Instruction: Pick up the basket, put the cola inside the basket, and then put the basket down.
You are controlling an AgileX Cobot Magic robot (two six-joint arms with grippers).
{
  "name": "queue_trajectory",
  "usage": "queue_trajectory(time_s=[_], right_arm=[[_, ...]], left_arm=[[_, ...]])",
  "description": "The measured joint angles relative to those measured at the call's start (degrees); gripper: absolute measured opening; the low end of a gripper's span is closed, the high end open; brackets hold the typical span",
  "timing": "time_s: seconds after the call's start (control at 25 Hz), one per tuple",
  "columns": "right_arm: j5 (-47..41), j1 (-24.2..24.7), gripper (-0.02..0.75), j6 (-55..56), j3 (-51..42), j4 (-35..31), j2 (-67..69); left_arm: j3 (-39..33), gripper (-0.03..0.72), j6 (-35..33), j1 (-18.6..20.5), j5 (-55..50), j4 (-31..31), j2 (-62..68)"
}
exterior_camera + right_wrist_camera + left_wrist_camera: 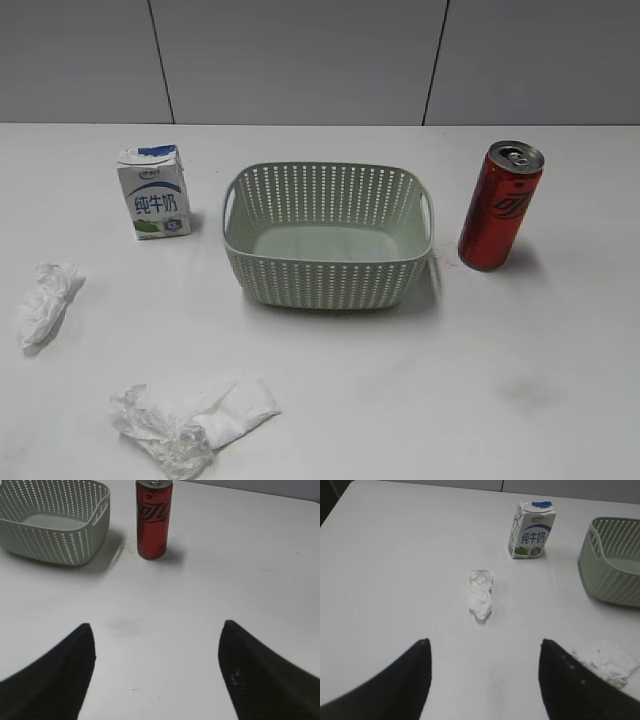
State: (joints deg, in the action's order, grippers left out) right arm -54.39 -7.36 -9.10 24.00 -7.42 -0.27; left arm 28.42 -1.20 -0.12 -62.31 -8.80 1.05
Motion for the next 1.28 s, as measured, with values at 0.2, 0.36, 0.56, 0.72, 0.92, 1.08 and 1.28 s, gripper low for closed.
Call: queue_trajectory(time_s=[0.2,0.36,0.56,0.72,0.92,1.08,1.28], right_arm=[[0.00,0.00,0.583,0.00,0.00,0.00,0.00],[0.00,0.00,0.583,0.00,0.00,0.00,0.00],[0.00,0.00,0.583,0.00,0.00,0.00,0.00],[0.00,0.00,0.583,0.00,0.00,0.00,0.00],[0.00,0.00,0.583,0.00,0.00,-0.05,0.00],[0.00,0.00,0.583,0.00,0.00,-0.05,0.00],[0.00,0.00,0.583,0.00,0.00,-0.11,0.00]], left_arm=[[0.00,0.501,0.00,0.00,0.00,0.91,0.00],[0.00,0.463,0.00,0.00,0.00,1.02,0.00],[0.00,0.427,0.00,0.00,0.00,1.02,0.00],[0.00,0.430,0.00,0.00,0.05,1.02,0.27],[1.31,0.475,0.00,0.00,1.20,-0.47,5.59],[4.33,0.488,0.00,0.00,4.98,-3.52,14.24],[9.59,0.490,0.00,0.00,9.41,-7.15,28.16]])
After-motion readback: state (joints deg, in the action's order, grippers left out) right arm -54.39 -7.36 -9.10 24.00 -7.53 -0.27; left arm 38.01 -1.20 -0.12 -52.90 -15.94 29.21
